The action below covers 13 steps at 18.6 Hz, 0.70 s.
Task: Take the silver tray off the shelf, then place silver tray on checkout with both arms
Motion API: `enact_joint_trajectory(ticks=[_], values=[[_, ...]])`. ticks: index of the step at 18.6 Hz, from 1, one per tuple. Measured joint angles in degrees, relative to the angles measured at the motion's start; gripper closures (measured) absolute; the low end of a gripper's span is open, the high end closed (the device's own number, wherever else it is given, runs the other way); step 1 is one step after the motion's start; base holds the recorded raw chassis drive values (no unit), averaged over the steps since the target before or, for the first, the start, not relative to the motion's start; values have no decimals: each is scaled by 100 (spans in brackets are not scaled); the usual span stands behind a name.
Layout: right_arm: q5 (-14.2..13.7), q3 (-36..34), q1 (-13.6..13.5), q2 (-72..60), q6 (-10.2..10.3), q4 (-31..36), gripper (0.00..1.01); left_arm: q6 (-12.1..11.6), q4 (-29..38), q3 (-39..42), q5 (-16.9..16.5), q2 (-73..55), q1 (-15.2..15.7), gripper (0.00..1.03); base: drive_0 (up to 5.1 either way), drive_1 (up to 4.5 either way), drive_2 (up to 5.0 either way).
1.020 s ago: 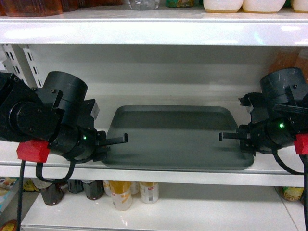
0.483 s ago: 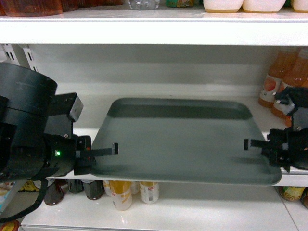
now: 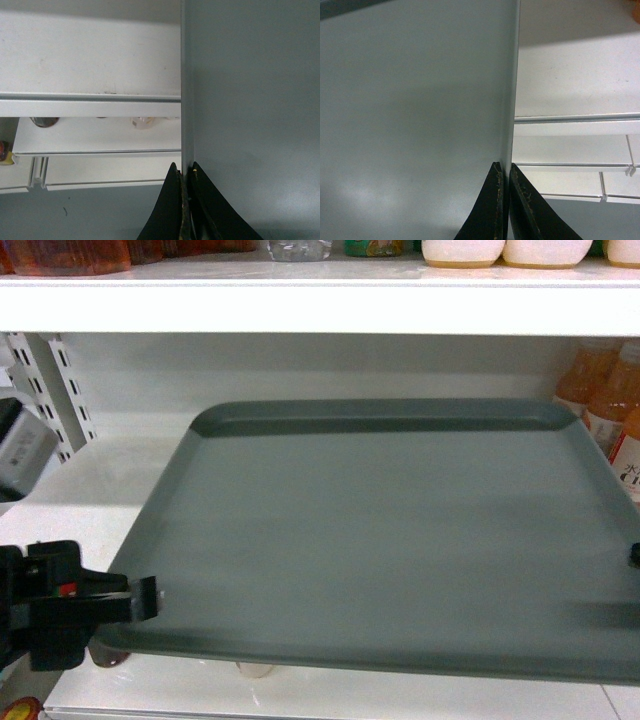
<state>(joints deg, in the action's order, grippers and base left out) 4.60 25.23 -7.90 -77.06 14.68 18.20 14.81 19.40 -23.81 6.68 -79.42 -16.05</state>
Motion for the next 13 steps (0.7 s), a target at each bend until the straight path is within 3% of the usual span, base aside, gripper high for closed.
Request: enact_joint_trajectory(ticks=[2,7,13], values=[[28,-39,-2,103,46,31,99,-116,96,68,52,118,4,101,0,0,0],[39,-37,-2,50,76,-4,99,-151,83,68,59,66,4,101,0,0,0],[42,-33,-2,28,79,4,99,-157,90,63,61,50,4,101,3,-416,421]])
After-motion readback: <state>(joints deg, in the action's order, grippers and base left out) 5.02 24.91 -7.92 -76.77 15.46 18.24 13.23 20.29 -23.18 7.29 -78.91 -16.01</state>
